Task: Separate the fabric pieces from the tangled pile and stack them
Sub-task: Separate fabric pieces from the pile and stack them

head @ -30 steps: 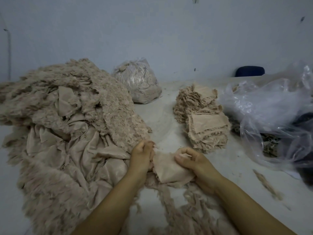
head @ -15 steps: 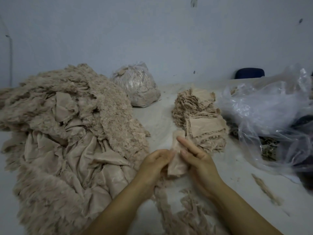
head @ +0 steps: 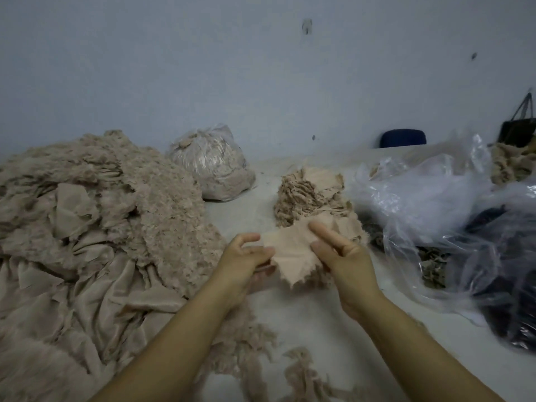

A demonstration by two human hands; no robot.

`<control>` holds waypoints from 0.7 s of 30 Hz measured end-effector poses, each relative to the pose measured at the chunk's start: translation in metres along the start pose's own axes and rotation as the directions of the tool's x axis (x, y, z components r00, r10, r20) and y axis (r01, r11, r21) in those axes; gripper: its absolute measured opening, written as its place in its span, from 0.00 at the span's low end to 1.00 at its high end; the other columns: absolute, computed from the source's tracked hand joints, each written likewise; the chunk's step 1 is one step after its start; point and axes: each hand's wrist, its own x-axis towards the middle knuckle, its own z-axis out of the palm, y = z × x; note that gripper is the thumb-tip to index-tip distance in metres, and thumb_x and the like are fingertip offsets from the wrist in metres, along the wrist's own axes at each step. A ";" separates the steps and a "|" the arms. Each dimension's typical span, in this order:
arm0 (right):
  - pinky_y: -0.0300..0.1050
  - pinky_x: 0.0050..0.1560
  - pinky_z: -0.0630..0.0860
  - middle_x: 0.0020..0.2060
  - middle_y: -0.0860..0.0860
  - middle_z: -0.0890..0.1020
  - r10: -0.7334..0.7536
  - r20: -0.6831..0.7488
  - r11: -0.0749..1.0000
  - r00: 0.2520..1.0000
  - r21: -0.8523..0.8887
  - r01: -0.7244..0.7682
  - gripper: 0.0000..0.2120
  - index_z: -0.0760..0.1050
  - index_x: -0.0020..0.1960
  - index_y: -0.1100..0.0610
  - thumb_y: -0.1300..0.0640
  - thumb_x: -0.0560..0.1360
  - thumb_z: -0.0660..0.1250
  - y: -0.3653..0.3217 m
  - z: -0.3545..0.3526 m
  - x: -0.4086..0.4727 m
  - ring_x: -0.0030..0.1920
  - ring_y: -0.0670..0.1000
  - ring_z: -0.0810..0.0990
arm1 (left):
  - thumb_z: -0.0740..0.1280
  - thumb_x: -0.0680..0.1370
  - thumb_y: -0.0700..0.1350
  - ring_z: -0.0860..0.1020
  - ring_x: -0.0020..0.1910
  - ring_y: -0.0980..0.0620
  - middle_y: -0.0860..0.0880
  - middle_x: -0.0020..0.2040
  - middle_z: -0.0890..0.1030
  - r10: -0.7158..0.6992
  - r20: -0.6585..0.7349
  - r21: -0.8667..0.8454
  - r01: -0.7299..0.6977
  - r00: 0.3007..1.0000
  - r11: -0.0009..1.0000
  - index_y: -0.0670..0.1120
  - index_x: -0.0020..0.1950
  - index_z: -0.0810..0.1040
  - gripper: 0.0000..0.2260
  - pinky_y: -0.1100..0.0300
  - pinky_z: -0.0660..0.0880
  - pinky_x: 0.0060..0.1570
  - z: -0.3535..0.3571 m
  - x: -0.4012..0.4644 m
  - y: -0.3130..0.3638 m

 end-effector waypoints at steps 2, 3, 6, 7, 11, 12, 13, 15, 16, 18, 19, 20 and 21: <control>0.35 0.58 0.74 0.62 0.42 0.75 -0.088 -0.087 0.983 0.992 -0.167 0.073 0.18 0.77 0.63 0.52 0.65 0.76 0.67 -0.009 -0.007 0.019 0.61 0.40 0.75 | 0.67 0.75 0.31 0.78 0.34 0.52 0.44 0.41 0.78 0.120 -0.038 0.012 -0.120 0.992 0.993 0.43 0.56 0.69 0.14 0.63 0.78 0.30 0.026 0.019 0.010; 0.37 0.61 0.71 0.64 0.42 0.73 -0.107 -0.116 0.964 0.987 -0.255 0.075 0.20 0.75 0.66 0.51 0.63 0.76 0.67 -0.012 -0.012 0.028 0.63 0.41 0.72 | 0.66 0.76 0.31 0.78 0.36 0.51 0.44 0.42 0.77 0.171 -0.050 0.027 -0.169 0.984 0.985 0.42 0.59 0.68 0.15 0.62 0.79 0.34 0.037 0.028 0.013; 0.48 0.66 0.71 0.66 0.47 0.74 -0.033 -0.125 0.900 0.992 -0.435 -0.024 0.23 0.70 0.71 0.47 0.57 0.77 0.67 -0.011 -0.026 0.046 0.63 0.48 0.75 | 0.65 0.76 0.34 0.78 0.48 0.47 0.43 0.50 0.75 0.159 -0.113 0.059 -0.153 0.981 0.987 0.41 0.63 0.68 0.16 0.56 0.77 0.48 0.048 0.041 0.017; 0.51 0.65 0.72 0.65 0.51 0.76 -0.039 -0.137 0.854 0.990 -0.519 -0.039 0.22 0.71 0.70 0.46 0.56 0.77 0.66 -0.009 -0.030 0.048 0.62 0.51 0.77 | 0.65 0.77 0.35 0.77 0.51 0.46 0.42 0.52 0.75 0.153 -0.097 0.115 -0.142 0.983 0.983 0.41 0.61 0.69 0.14 0.56 0.77 0.49 0.044 0.040 0.014; 0.36 0.50 0.68 0.59 0.53 0.78 -0.318 -0.114 0.678 0.941 -0.722 0.142 0.10 0.79 0.56 0.46 0.56 0.77 0.67 0.006 -0.031 0.018 0.50 0.36 0.76 | 0.68 0.76 0.37 0.79 0.44 0.51 0.47 0.45 0.79 0.230 0.282 0.470 -0.343 0.932 0.813 0.47 0.47 0.76 0.05 0.63 0.76 0.44 -0.013 0.006 -0.001; 0.37 0.47 0.70 0.53 0.48 0.80 -0.300 -0.039 0.701 0.953 -0.687 0.192 0.07 0.79 0.51 0.44 0.56 0.77 0.67 0.015 -0.025 0.001 0.44 0.37 0.77 | 0.69 0.76 0.38 0.79 0.43 0.55 0.51 0.43 0.80 0.276 0.401 0.564 -0.473 0.873 0.677 0.48 0.45 0.78 0.05 0.66 0.75 0.44 -0.035 -0.007 -0.002; 0.38 0.44 0.73 0.48 0.43 0.81 -0.239 0.072 0.729 0.968 -0.645 0.227 0.08 0.78 0.48 0.43 0.56 0.77 0.67 0.024 -0.019 -0.018 0.41 0.40 0.78 | 0.69 0.76 0.41 0.79 0.43 0.58 0.54 0.42 0.80 0.317 0.504 0.635 -0.593 0.803 0.495 0.48 0.45 0.79 0.03 0.67 0.75 0.45 -0.057 -0.020 -0.002; 0.34 0.43 0.75 0.45 0.36 0.81 -0.094 0.346 0.718 0.933 -0.626 0.305 0.08 0.79 0.48 0.42 0.55 0.77 0.67 0.040 -0.014 -0.054 0.42 0.41 0.80 | 0.65 0.77 0.49 0.78 0.44 0.60 0.55 0.43 0.81 0.375 0.622 0.701 -0.702 0.687 0.126 0.47 0.45 0.81 0.08 0.67 0.74 0.45 -0.100 -0.047 0.000; 0.31 0.45 0.74 0.44 0.33 0.81 -0.048 0.466 0.674 0.884 -0.638 0.373 0.06 0.81 0.48 0.44 0.55 0.77 0.67 0.046 -0.015 -0.065 0.44 0.39 0.80 | 0.63 0.78 0.52 0.77 0.44 0.60 0.54 0.43 0.81 0.388 0.634 0.720 -0.693 0.669 0.018 0.46 0.45 0.82 0.13 0.66 0.74 0.45 -0.119 -0.059 0.001; 0.28 0.48 0.73 0.44 0.29 0.80 0.005 0.554 0.610 0.832 -0.661 0.436 0.06 0.82 0.49 0.46 0.53 0.77 0.67 0.046 -0.021 -0.078 0.47 0.35 0.79 | 0.61 0.78 0.55 0.77 0.44 0.58 0.52 0.44 0.81 0.402 0.608 0.759 -0.650 0.685 -0.040 0.45 0.46 0.81 0.16 0.63 0.74 0.45 -0.153 -0.082 0.002; 0.27 0.47 0.73 0.44 0.27 0.80 0.017 0.540 0.605 0.841 -0.675 0.422 0.07 0.82 0.49 0.45 0.51 0.76 0.66 0.041 -0.022 -0.082 0.47 0.35 0.79 | 0.62 0.77 0.56 0.77 0.44 0.56 0.52 0.45 0.80 0.388 0.612 0.761 -0.647 0.689 -0.050 0.46 0.47 0.81 0.15 0.62 0.73 0.46 -0.165 -0.092 0.000; 0.28 0.46 0.73 0.44 0.27 0.80 0.018 0.517 0.611 0.856 -0.683 0.400 0.06 0.82 0.48 0.43 0.49 0.76 0.65 0.037 -0.021 -0.085 0.47 0.35 0.79 | 0.64 0.76 0.56 0.76 0.45 0.55 0.52 0.46 0.80 0.373 0.628 0.754 -0.653 0.683 -0.074 0.46 0.48 0.80 0.14 0.61 0.73 0.47 -0.175 -0.100 -0.004; 0.29 0.45 0.74 0.45 0.29 0.80 0.026 0.500 0.615 0.866 -0.691 0.380 0.06 0.80 0.47 0.40 0.46 0.75 0.64 0.036 -0.018 -0.088 0.45 0.36 0.79 | 0.65 0.75 0.57 0.76 0.46 0.55 0.52 0.46 0.80 0.357 0.648 0.745 -0.658 0.673 -0.112 0.47 0.49 0.79 0.14 0.61 0.72 0.48 -0.181 -0.105 -0.008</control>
